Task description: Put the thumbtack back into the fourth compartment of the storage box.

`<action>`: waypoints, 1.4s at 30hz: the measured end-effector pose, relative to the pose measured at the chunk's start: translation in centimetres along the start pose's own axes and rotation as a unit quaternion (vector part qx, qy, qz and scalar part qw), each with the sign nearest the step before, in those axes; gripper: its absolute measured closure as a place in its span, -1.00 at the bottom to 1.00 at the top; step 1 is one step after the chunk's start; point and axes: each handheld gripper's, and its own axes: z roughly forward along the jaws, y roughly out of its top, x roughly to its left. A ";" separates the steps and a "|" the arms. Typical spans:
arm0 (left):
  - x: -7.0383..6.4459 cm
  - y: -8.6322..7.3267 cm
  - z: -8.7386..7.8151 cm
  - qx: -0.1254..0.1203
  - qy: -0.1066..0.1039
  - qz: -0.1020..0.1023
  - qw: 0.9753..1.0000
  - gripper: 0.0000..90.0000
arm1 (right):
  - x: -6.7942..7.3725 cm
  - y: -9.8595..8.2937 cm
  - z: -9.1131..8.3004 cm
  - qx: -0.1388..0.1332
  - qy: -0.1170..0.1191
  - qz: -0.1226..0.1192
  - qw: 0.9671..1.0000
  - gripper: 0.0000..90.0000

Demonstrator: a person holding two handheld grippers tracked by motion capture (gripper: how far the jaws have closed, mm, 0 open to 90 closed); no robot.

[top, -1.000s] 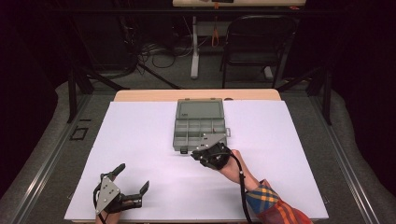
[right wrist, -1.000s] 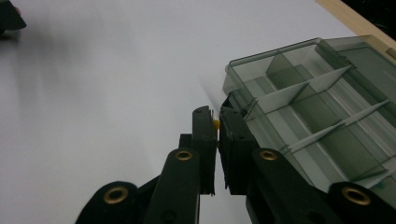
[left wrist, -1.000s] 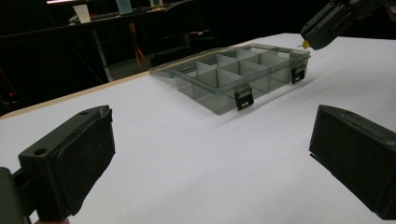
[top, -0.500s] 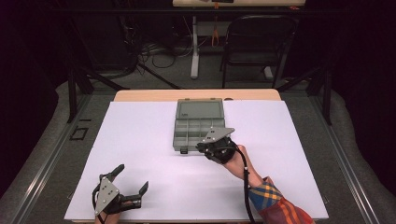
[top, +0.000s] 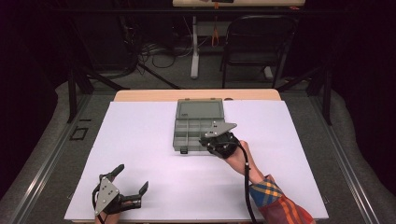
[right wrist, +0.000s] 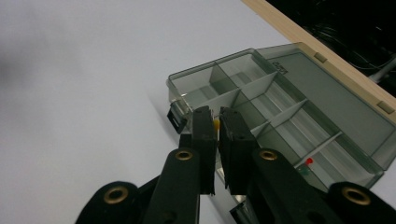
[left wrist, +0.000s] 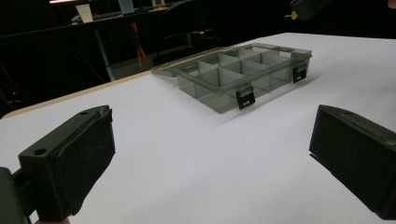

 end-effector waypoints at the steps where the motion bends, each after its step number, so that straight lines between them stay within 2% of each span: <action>1: 0.0 0.0 0.0 0.000 0.000 0.000 1.000 -1.00 | -0.2 0.0 0.0 0.001 -0.001 0.003 1.000 0.90; 31: 0.0 0.0 0.1 0.001 -0.003 0.002 1.000 -1.00 | -4.0 0.3 0.5 0.026 -0.047 0.029 0.998 0.90; 38: 0.0 0.1 0.2 0.001 -0.004 0.004 1.000 -1.00 | -5.0 0.3 1.0 0.036 -0.053 0.035 0.997 0.90; 42: 0.0 0.1 0.3 0.000 -0.005 0.003 1.000 -1.00 | -6.0 0.3 1.6 0.054 -0.057 0.045 0.996 0.90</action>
